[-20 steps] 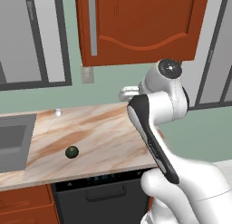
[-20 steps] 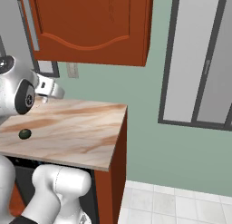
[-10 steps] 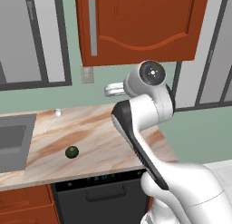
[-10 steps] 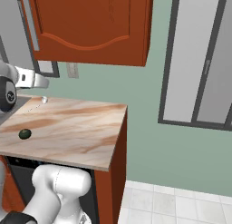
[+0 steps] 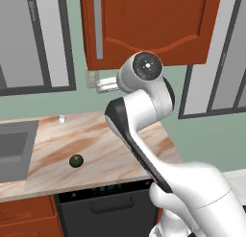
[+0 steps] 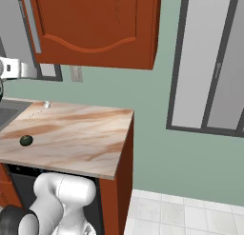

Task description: Open the cabinet. Pick the spray and place it next to the sink. Then close the cabinet.

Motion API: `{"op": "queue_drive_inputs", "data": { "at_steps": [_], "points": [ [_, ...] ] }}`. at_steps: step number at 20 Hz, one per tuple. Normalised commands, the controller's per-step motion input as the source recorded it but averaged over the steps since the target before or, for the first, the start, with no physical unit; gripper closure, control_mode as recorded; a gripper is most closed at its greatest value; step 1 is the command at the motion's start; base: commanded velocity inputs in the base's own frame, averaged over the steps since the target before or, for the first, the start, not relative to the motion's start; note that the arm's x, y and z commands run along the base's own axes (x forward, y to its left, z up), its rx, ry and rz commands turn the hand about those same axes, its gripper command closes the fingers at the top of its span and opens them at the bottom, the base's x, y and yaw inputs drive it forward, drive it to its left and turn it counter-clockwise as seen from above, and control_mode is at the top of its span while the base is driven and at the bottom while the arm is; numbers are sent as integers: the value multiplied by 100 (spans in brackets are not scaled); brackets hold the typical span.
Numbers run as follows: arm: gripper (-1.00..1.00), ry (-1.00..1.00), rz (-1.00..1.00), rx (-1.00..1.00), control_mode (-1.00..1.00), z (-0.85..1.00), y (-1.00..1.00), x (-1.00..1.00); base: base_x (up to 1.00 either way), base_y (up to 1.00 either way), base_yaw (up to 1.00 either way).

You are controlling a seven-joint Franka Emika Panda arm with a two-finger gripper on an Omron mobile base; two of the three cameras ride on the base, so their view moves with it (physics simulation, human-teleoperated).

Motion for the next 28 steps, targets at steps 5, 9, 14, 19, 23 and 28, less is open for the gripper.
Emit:
{"op": "queue_drive_inputs", "data": {
  "at_steps": [5, 9, 14, 19, 23, 28],
  "points": [
    [-100, -12, 3, -5, -100, 32, 27, 12, 0, 0, 0],
    [-100, -18, 0, -9, -100, 22, 21, 22, 0, 0, 0],
    [-100, -15, 0, -1, -100, 26, 12, 27, 0, 0, 0],
    [-100, -9, 0, 0, -100, 33, 1, 23, 0, 0, 0],
    [-100, -3, 0, 0, -100, 35, 5, 30, 0, 0, 0],
    [-100, 0, 0, 2, -100, 30, 1, 31, 0, 0, 0]
  ]
}}
